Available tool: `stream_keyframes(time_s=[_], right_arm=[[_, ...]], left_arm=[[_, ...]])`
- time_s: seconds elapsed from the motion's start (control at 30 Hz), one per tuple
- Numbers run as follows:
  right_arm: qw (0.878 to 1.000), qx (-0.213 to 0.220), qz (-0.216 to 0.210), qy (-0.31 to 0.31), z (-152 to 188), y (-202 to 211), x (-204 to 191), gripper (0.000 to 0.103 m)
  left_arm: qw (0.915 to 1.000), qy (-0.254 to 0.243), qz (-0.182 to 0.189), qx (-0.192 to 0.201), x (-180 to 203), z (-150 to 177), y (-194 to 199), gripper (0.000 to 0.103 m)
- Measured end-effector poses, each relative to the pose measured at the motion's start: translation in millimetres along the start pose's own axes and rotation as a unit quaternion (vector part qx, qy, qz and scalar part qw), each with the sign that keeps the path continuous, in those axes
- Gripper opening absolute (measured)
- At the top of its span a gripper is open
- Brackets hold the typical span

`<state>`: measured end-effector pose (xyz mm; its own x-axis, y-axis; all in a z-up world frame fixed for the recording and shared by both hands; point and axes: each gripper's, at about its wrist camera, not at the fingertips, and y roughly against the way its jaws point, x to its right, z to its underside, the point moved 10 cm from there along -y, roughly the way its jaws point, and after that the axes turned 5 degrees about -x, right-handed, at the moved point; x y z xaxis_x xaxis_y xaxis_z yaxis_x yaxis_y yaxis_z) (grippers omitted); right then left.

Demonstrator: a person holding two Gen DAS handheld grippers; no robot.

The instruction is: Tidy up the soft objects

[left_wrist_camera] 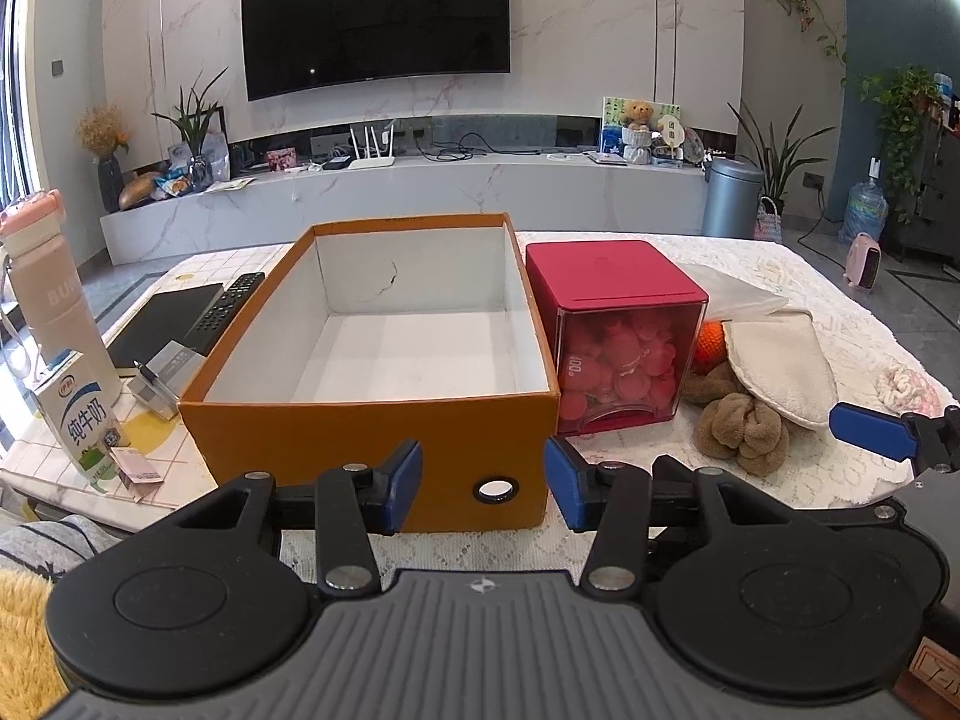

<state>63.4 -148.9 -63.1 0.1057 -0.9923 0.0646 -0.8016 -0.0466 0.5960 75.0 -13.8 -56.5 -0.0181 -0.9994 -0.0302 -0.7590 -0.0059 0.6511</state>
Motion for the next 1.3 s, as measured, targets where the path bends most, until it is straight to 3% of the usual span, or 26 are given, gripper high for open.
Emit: stream_keyframes(time_s=[0.37,0.5,0.83,0.93,1.13,1.3], right_arm=[[1.0,-0.002,-0.001,-0.003,0.4,-0.9,0.4,0.1],[1.0,-0.001,-0.001,-0.004,0.4,-0.7,0.8,0.1],[1.0,0.001,0.007,-0.013,-5.5,3.8,10.0,0.1],[0.998,0.007,0.06,-0.013,-17.8,13.2,31.2,0.1],[0.992,0.028,0.086,-0.091,-45.6,35.4,98.1,0.1],[0.984,0.045,0.132,-0.112,-70.8,44.9,161.6,0.1]], left_arm=[[0.9998,0.01,-0.016,-0.005,-3.6,1.0,-1.9,0.071],[0.9993,0.012,-0.034,0.0,-7.9,1.1,-2.6,0.086],[0.9985,0.008,-0.052,0.015,-11.1,-10.0,8.7,0.09],[0.9984,0.001,-0.052,0.025,-7.6,-17.4,16.7,0.094],[0.998,-0.019,-0.051,0.034,12.0,-33.3,23.1,0.094],[0.9982,-0.036,-0.032,0.035,42.1,-48.7,19.4,0.094]])
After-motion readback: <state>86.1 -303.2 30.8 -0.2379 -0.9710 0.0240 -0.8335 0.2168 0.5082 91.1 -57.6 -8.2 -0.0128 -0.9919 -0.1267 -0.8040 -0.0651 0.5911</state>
